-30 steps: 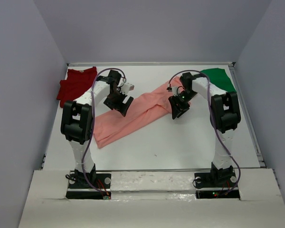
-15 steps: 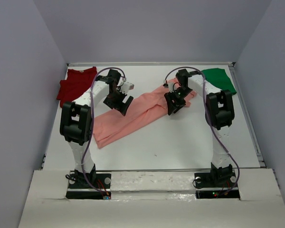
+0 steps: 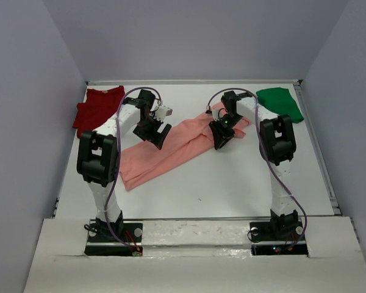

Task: Fold and stack the t-shirts
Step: Rotate the tshirt 90 degrees

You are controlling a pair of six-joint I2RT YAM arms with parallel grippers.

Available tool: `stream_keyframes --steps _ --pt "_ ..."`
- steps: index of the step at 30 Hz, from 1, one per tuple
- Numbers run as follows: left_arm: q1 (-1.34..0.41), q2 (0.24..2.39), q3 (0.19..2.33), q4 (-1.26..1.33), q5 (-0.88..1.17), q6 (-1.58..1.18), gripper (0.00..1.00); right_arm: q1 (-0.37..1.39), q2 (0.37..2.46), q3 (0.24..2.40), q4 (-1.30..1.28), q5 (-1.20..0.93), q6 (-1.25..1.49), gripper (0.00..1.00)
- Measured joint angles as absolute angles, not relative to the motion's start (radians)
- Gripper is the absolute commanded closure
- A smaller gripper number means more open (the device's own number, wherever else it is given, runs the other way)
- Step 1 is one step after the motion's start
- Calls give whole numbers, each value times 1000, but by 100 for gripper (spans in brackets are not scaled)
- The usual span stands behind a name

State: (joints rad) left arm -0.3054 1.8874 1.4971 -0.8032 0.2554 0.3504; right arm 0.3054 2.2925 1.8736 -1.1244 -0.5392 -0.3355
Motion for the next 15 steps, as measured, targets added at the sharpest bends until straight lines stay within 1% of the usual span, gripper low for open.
stream_keyframes --steps 1,2,3,5,6,15 --pt "-305 1887 1497 -803 257 350 1 307 2296 1875 -1125 -537 -336 69" --pt "-305 1887 1497 -803 258 350 1 310 2299 1876 -1125 -533 -336 71" --pt "-305 1887 1497 -803 258 350 1 312 2300 1876 -1126 -531 -333 81" --pt "-305 1887 1497 -803 259 350 1 315 2300 1877 -1127 -529 -331 92" --pt "-305 1887 1497 -803 259 350 1 316 2300 1877 -1127 -527 -331 100" --pt "-305 1885 1496 -803 261 350 1 316 2300 1877 -1127 -522 -333 100"
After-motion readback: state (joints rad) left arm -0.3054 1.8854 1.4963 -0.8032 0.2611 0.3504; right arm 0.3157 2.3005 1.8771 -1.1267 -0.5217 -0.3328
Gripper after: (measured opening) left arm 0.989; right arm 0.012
